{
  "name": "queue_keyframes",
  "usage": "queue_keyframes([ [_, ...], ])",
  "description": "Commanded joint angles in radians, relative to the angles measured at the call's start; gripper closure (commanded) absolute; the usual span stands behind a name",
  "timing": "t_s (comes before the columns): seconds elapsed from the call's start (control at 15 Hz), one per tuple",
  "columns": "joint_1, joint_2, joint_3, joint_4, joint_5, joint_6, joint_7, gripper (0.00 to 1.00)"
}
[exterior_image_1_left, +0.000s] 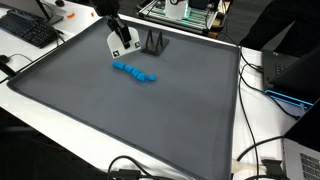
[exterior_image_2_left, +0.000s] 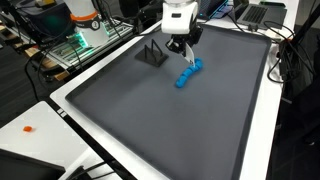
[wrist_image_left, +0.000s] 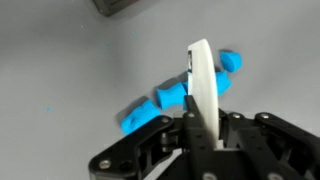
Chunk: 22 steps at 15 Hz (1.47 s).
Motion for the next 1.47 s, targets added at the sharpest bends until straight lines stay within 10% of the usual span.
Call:
queue_keyframes([
  [0.0,0.006,-0.097,0.006,-0.152,0.1,0.099,0.062,0.98],
  [0.87,0.084,-0.173,-0.006,-0.393,0.116,0.274,0.642,0.98],
  [1.4,0.066,-0.223,0.007,-0.464,0.242,0.253,0.718,0.98],
])
